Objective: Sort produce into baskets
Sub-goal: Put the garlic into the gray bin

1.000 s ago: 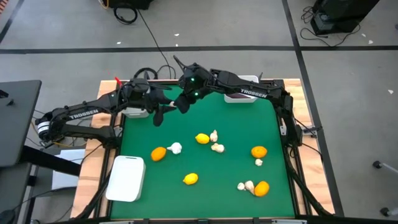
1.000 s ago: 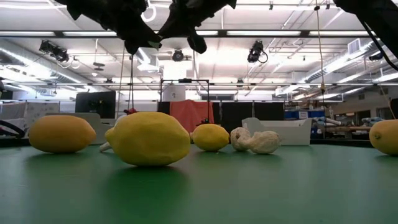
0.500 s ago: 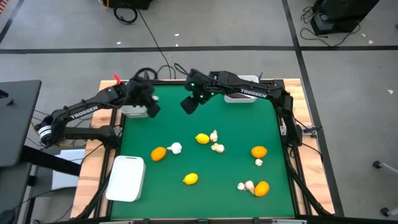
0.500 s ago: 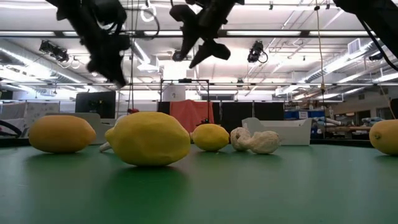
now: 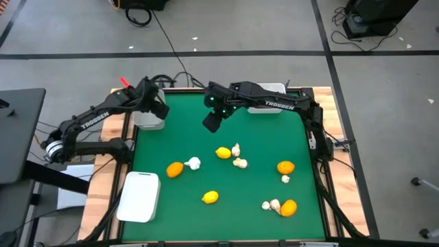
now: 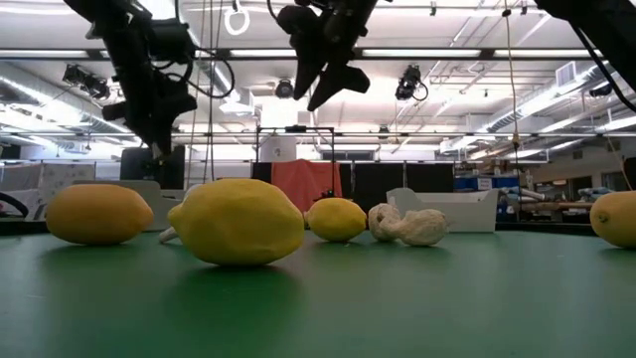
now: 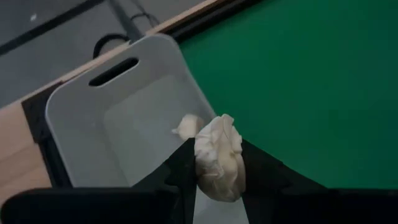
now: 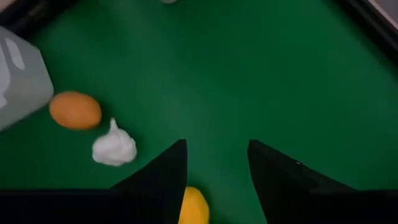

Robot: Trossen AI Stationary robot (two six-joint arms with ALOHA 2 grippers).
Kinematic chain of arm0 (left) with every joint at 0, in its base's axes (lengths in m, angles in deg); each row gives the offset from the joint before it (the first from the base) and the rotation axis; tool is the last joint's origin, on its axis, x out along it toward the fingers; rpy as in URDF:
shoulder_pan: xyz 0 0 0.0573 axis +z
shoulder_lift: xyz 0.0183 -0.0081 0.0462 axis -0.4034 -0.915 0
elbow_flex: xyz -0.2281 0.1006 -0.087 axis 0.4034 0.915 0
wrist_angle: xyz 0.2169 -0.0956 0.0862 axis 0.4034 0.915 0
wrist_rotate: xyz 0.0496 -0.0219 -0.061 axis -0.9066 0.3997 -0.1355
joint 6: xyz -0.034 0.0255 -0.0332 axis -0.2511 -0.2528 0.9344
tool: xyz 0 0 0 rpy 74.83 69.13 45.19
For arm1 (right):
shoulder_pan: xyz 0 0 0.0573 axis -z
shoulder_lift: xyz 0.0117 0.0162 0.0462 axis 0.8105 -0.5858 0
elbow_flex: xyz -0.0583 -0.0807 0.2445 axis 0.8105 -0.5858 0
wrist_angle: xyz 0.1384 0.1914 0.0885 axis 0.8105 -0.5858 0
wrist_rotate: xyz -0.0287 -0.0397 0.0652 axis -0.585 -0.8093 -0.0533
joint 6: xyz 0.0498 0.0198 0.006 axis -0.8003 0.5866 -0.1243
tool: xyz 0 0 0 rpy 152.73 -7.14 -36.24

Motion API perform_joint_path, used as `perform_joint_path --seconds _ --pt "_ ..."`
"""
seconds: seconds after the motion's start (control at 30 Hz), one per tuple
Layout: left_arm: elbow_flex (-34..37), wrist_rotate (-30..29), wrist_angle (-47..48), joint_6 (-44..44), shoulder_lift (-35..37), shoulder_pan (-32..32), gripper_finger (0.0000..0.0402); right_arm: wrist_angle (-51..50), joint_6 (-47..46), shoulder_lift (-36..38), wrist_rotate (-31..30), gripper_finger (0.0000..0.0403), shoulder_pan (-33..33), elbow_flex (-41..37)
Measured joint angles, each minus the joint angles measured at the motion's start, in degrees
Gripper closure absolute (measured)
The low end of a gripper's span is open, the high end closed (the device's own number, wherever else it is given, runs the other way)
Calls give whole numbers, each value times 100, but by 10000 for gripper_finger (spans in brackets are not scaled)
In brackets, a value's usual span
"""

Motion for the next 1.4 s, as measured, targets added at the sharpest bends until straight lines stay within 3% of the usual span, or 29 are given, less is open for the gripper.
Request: perform_joint_path --seconds 0.13,0.27,0.47,0.6,0.77,0.9,1.13,1.23,1.4 --pt "0 -2 -25 -139 -324 55 288 -460 330 0 -417 220 -10 0" --pt "0 -11 -35 -86 -638 53 244 -969 499 -1 -764 220 4 -2" --pt "0 -424 2 329 -970 55 163 -1077 921 -1 -694 220 -5 -211" --pt "0 -22 -33 321 -979 53 131 -1026 1166 -6 -163 220 38 -612" --pt "0 825 -58 286 -896 -28 128 -878 1530 -9 602 220 11 -1369" --pt "0 1200 -62 258 -901 -335 129 -860 1853 -9 861 220 -173 -2061" --pt "0 1227 -410 415 -903 -963 129 -307 1960 -9 986 220 -474 -2904" --pt "0 1229 -628 513 -903 -1128 129 -63 2029 -9 1090 220 -531 -2970" --pt "0 1228 -829 516 -903 -1269 129 158 2461 -9 753 220 -599 -2970"
